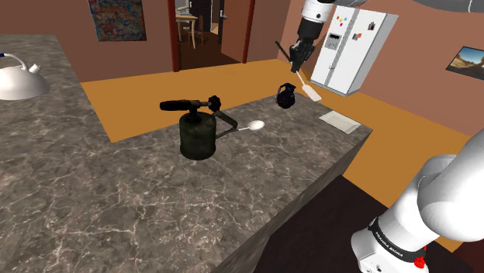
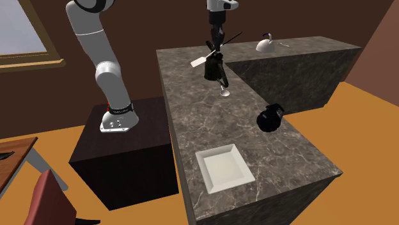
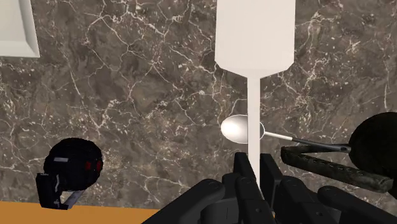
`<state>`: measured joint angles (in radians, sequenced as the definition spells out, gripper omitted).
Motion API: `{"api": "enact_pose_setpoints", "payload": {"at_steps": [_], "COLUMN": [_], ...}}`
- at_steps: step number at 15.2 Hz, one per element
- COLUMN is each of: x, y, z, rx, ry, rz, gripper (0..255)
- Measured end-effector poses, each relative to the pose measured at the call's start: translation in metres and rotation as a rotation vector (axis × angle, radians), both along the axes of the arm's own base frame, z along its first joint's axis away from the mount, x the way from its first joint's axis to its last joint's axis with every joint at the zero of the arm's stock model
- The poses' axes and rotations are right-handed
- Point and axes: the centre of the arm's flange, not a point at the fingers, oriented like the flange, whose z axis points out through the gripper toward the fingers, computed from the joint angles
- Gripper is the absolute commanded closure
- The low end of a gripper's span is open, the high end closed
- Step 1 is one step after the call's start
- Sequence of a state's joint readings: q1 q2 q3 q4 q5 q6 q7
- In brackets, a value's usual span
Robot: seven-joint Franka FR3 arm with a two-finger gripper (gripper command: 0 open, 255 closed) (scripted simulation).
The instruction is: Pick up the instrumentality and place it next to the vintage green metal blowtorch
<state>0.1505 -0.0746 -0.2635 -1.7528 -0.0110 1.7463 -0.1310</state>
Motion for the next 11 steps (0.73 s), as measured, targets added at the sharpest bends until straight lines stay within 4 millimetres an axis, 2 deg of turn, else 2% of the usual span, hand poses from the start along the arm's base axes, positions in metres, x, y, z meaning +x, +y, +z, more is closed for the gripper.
{"api": "enact_pose_setpoints", "payload": {"at_steps": [4,11], "x": [0.028,0.033], "y": [0.037,0.042], "z": [-0.002,-0.037], "rx": [0.000,0.001], "ry": [0.000,0.000], "rz": [0.000,-0.001], "gripper": [255,255]}}
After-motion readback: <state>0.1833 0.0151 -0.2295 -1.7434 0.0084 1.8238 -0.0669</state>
